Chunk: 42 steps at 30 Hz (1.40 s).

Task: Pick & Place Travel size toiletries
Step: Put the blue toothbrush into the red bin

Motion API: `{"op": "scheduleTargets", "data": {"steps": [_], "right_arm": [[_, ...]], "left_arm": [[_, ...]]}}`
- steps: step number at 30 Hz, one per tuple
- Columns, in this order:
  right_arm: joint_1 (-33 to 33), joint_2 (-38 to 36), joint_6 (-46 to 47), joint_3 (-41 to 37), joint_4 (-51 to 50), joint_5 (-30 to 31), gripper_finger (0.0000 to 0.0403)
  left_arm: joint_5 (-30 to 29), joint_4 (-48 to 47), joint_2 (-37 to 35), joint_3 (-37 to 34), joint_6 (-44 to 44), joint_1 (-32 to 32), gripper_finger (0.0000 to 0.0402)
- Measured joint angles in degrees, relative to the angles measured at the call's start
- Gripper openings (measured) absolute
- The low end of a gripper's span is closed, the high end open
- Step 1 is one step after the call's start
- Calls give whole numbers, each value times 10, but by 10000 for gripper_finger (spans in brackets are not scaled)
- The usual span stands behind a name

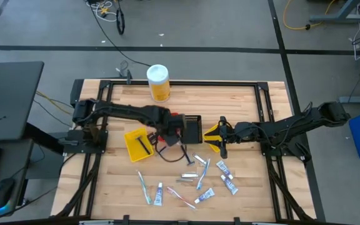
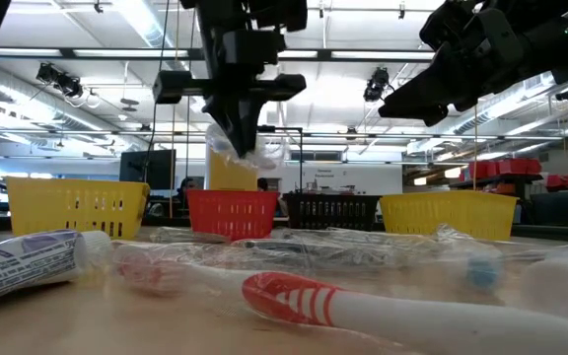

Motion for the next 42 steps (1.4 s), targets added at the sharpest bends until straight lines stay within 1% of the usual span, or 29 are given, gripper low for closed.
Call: {"op": "scheduleTargets", "data": {"steps": [2,6,7,11,14,15,18,20,22,23,25,31,33,42], "right_arm": [[0,0,0,0,0,0,146],[0,0,0,0,0,0,145],[0,0,0,0,0,0,146],[0,0,0,0,0,0,145],[0,0,0,0,0,0,145],[0,0,0,0,0,0,145],[0,0,0,0,0,0,146],[0,0,0,0,-4,0,145],[0,0,0,0,-2,0,145],[0,0,0,0,-5,0,145],[0,1,0,0,-10,0,146],[0,8,0,0,-16,1,145],[0,9,0,0,-12,1,146],[0,10,0,0,-8,0,146]], "left_arm": [[38,20,0,0,4,15,21],[147,35,1,0,13,44,20],[166,34,1,0,23,49,20],[183,53,1,0,45,61,20],[238,56,3,0,40,73,20],[246,62,13,1,40,74,20],[237,54,28,-2,43,83,19],[235,68,38,1,45,89,19],[228,41,41,-2,46,96,19],[223,48,46,-2,50,97,19],[212,66,47,-1,59,101,19],[179,37,47,-1,57,118,19],[169,42,50,-1,60,121,19],[175,40,48,-8,60,131,18]]}}
